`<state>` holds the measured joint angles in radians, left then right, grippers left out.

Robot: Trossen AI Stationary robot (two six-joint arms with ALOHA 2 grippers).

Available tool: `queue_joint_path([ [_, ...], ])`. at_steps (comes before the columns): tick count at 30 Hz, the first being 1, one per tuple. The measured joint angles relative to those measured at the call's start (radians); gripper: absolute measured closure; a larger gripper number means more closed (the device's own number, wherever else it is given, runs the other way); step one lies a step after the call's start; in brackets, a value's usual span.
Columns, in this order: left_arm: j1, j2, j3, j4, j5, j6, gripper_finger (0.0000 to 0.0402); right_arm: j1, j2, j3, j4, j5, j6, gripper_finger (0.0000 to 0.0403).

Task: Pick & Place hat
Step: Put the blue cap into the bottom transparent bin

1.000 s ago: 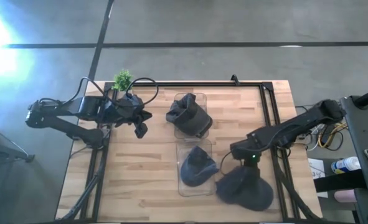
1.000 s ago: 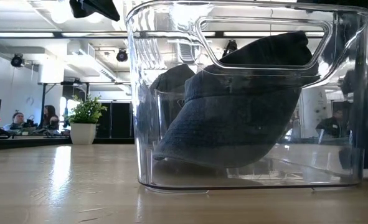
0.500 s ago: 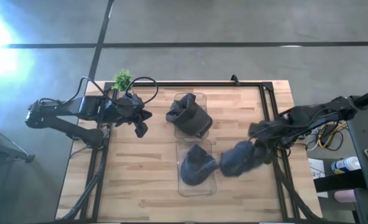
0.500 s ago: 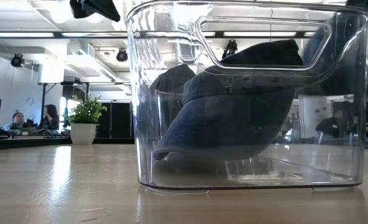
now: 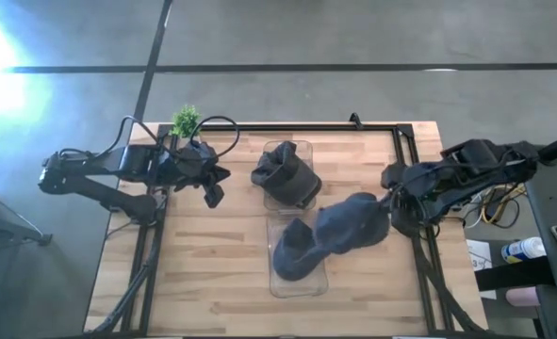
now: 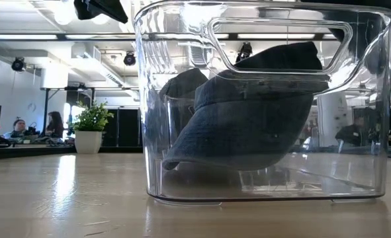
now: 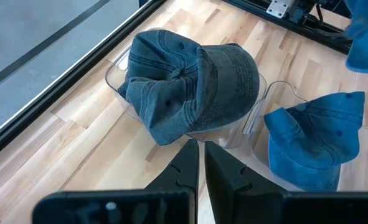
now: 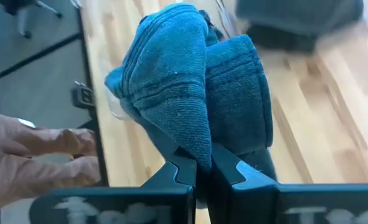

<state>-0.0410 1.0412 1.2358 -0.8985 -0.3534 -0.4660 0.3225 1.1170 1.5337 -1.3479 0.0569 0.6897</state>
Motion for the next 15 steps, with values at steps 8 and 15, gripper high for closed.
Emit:
queue_joint_path([
  [8, 0.001, 0.000, 0.000, 0.000, 0.000, -0.002, 0.0381, 0.000, 0.134, 0.206, 0.003, -0.008, -0.089, 0.0395],
  [15, 0.001, 0.000, 0.000, -0.001, 0.000, -0.002, 0.0381, 0.006, 0.267, 0.297, 0.025, -0.089, -0.147, 0.0395],
])
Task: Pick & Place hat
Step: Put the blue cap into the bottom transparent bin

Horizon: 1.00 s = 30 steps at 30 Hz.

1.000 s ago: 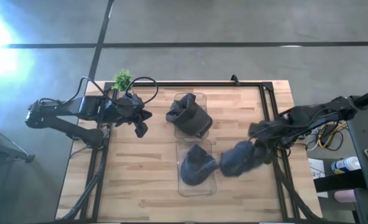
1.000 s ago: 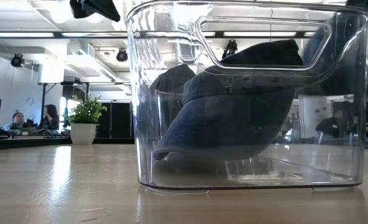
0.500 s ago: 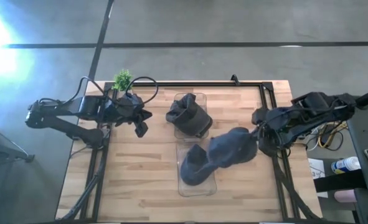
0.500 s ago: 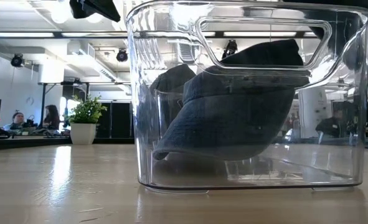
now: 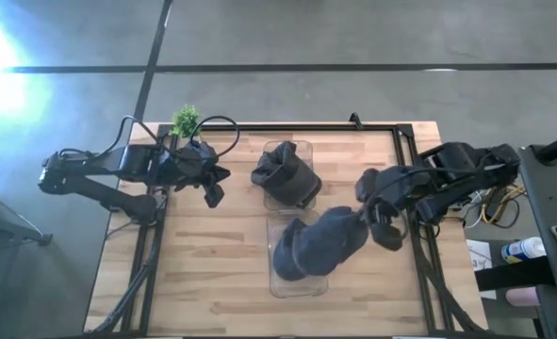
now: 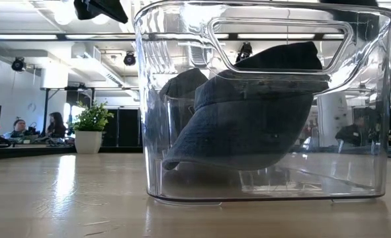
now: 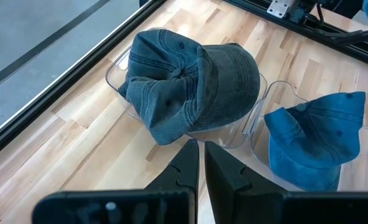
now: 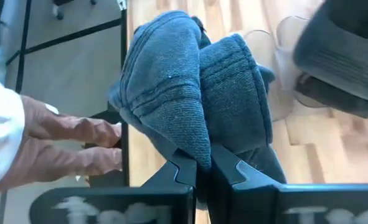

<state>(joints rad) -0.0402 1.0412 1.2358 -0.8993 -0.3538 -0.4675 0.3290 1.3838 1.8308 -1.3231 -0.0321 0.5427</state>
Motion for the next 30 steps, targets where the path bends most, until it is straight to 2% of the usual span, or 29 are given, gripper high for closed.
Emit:
queue_joint_path([
  [11, 0.001, 0.000, 0.000, -0.019, 0.000, 0.000, 0.0381, 0.008, 0.168, 0.246, 0.080, -0.082, -0.023, 0.0395],
  [15, 0.001, 0.000, 0.000, -0.022, 0.000, 0.000, 0.0381, 0.008, 0.208, 0.285, 0.081, -0.107, -0.022, 0.0395],
  [19, 0.001, 0.000, 0.000, -0.023, 0.000, 0.000, 0.0381, 0.009, 0.254, 0.276, 0.082, -0.127, -0.028, 0.0395],
  [30, 0.001, 0.000, 0.000, -0.029, 0.000, 0.022, 0.0381, -0.003, 0.328, 0.140, 0.121, -0.149, -0.070, 0.0395],
])
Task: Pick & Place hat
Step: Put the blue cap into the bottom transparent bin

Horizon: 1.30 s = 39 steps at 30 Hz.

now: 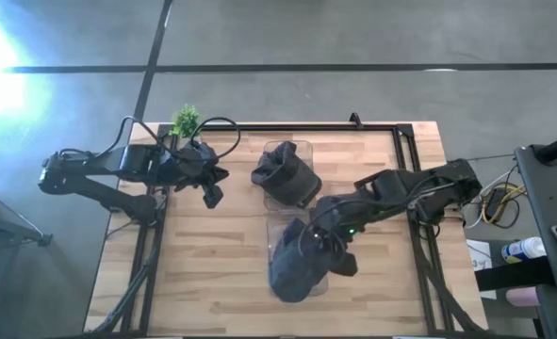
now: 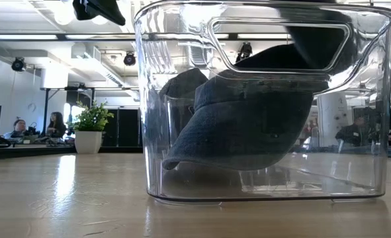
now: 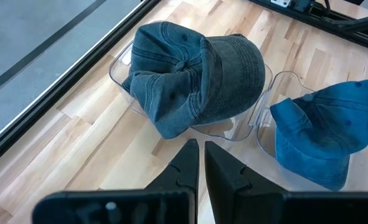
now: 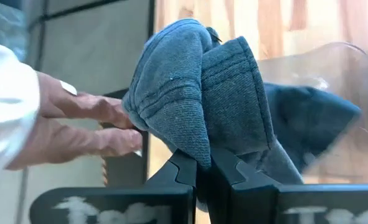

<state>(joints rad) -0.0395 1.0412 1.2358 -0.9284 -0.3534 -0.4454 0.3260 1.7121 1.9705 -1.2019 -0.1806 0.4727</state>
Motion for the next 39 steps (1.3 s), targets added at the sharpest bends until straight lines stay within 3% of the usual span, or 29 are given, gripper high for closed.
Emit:
queue_joint_path([
  [5, 0.000, 0.000, 0.000, 0.000, 0.000, 0.004, 0.0381, -0.023, -0.001, -0.051, 0.104, -0.038, 0.021, 0.0395],
  [16, 0.000, 0.000, 0.000, -0.001, 0.001, 0.003, 0.0381, -0.146, -0.010, -0.241, 0.111, -0.038, -0.076, 0.0395],
  [26, 0.000, 0.000, 0.000, -0.006, 0.023, 0.001, 0.0381, -0.218, -0.081, -0.507, 0.184, -0.062, -0.125, 0.0395],
  [31, 0.000, 0.000, 0.000, -0.009, 0.023, 0.001, 0.0381, -0.223, -0.139, -0.556, 0.286, -0.060, -0.115, 0.0393],
  [35, 0.000, 0.000, 0.000, -0.008, 0.023, -0.002, 0.0381, -0.223, -0.181, -0.559, 0.316, -0.018, -0.110, 0.0378],
  [39, 0.000, 0.000, 0.000, -0.008, 0.023, -0.002, 0.0381, -0.228, -0.201, -0.561, 0.314, -0.013, -0.098, 0.0339],
])
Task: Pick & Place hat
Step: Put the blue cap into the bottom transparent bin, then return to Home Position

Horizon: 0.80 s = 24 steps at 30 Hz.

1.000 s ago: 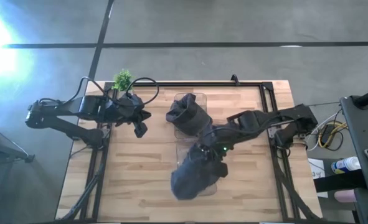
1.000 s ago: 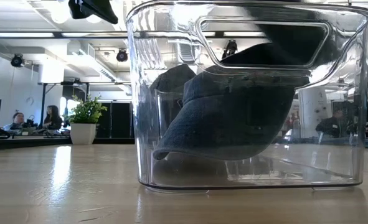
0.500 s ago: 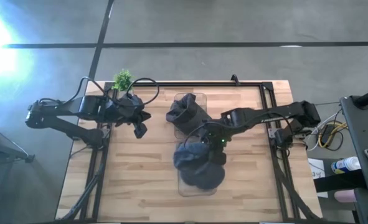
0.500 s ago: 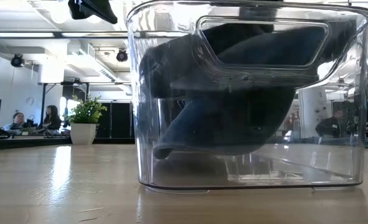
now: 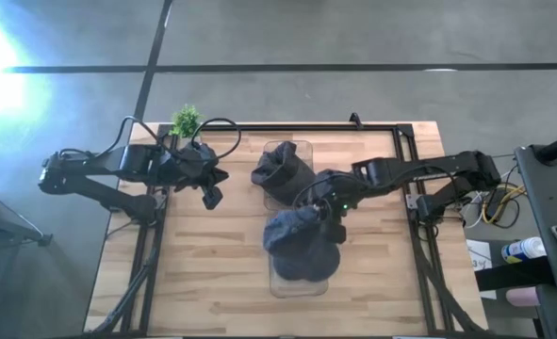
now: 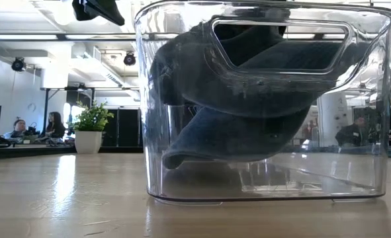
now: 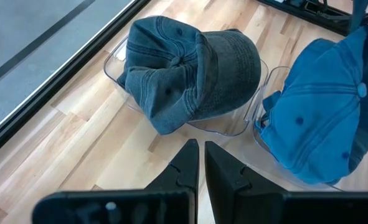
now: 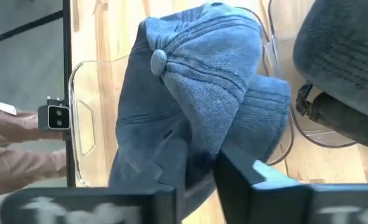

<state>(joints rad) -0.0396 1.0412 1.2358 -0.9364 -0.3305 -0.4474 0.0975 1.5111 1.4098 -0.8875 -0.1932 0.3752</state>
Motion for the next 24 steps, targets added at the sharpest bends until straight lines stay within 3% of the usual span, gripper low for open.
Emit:
queue_joint_path([
  [11, 0.000, 0.000, 0.000, 0.000, 0.000, -0.009, 0.0381, 0.000, 0.021, -0.014, -0.014, 0.003, 0.028, 0.0190],
  [24, 0.000, 0.000, 0.000, 0.000, 0.000, -0.009, 0.0381, -0.001, 0.014, 0.117, -0.078, 0.040, -0.023, 0.0170],
])
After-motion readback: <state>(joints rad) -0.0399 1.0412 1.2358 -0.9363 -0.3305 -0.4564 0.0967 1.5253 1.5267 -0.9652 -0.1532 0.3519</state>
